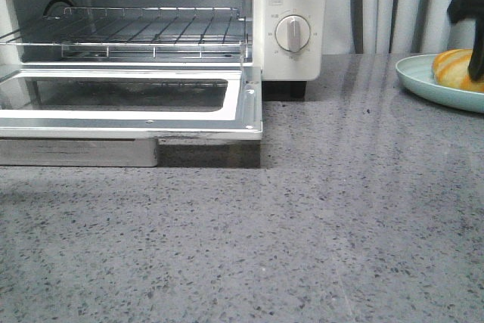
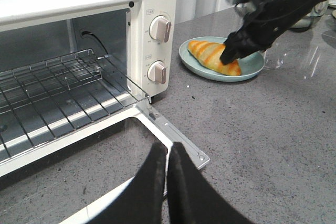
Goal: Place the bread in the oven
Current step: 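Grasp the orange-striped croissant on the blue plate with the right gripper, then carry the croissant into the oven and lower it onto the rack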
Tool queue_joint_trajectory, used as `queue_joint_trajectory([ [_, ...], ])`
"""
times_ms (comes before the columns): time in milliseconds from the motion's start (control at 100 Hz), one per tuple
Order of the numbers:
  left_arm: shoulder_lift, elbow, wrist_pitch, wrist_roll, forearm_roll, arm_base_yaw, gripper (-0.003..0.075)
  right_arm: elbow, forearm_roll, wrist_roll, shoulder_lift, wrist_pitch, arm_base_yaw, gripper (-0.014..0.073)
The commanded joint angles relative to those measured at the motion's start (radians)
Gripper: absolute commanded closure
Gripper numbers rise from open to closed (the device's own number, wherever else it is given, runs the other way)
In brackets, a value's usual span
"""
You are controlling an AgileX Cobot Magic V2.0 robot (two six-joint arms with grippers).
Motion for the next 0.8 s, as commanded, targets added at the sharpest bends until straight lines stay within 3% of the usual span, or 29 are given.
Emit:
queue_joint_trajectory([
  [0, -0.003, -0.028, -0.033, -0.006, -0.036, -0.009, 0.0742, -0.045, 0.001, -0.011, 0.005, -0.034, -0.002, 0.0292],
  [120, -0.003, -0.028, -0.012, -0.006, -0.036, -0.009, 0.0742, -0.048, 0.006, -0.011, 0.012, -0.017, -0.002, 0.0674],
  [280, -0.003, -0.028, -0.004, -0.006, -0.036, -0.009, 0.0742, -0.049, 0.009, -0.011, -0.075, -0.081, 0.005, 0.0663],
  [440, -0.003, -0.028, 0.002, -0.006, -0.036, -0.009, 0.0742, -0.064, 0.009, -0.011, -0.282, -0.295, 0.115, 0.0662],
  [600, -0.003, -0.028, -0.026, -0.006, -0.036, -0.009, 0.0742, -0.194, -0.039, -0.014, -0.368, -0.356, 0.399, 0.0662],
  [790, -0.003, -0.028, -0.042, -0.006, -0.036, -0.009, 0.0742, -0.332, -0.169, -0.014, -0.251, -0.334, 0.762, 0.0662],
])
